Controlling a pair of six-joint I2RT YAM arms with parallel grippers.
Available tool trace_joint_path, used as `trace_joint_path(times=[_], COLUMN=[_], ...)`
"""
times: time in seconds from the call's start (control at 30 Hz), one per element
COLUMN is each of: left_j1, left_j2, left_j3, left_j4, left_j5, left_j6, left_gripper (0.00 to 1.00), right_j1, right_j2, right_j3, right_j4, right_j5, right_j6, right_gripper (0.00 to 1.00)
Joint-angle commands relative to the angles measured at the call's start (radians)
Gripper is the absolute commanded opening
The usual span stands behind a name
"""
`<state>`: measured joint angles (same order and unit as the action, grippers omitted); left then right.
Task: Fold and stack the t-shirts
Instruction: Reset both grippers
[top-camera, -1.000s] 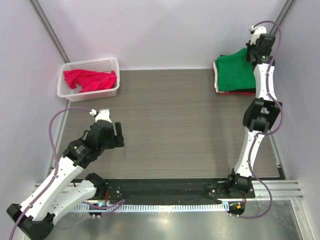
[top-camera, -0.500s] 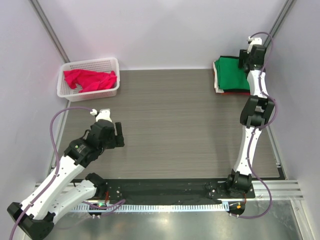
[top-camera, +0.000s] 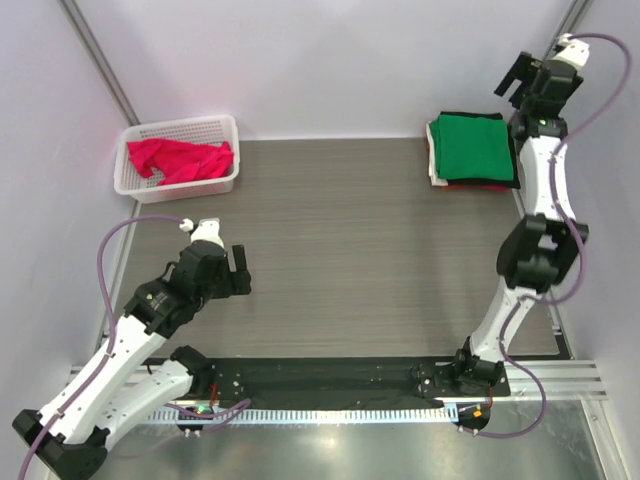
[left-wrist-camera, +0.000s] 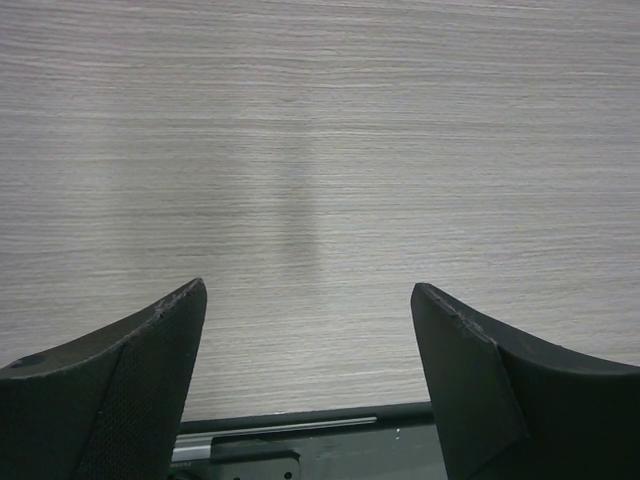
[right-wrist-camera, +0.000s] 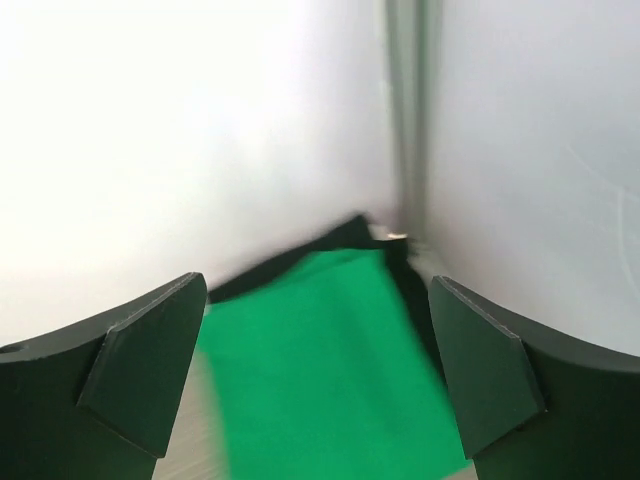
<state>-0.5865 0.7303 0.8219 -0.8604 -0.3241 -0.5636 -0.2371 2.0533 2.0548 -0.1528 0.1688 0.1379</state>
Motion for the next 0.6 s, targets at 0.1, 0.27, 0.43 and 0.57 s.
trace_joint_path(times=[0.1, 0.27, 0.43, 0.57], left_j1=[0.005, 0.005, 0.005, 0.005], left_j2=[-0.028, -0.045, -0.063, -0.063], left_j3=[0.006, 0.008, 0.006, 0.006], left_j4=[0.072, 0.07, 0.07, 0.072], left_j5=[0.049, 0.049, 0.046, 0.039], left_j6=[0.022, 0.025, 0.022, 0.018], left_gripper=[0.86, 0.87, 0.86, 0.87], right_j1=[0.12, 0.297, 0.366, 0.392], right_j2=[-0.445, -0.709, -0.93, -1.109], right_j3=[-0.307, -0.681, -1.043, -1.168], right_j4=[-0.176, -0.228, -0.215, -0.229], right_j5=[-0.129, -0.237, -0.293, -0.304], right_j6=[0.344, 0.472, 0.63, 0.672], right_gripper=[1.0, 1.0, 1.0, 1.0])
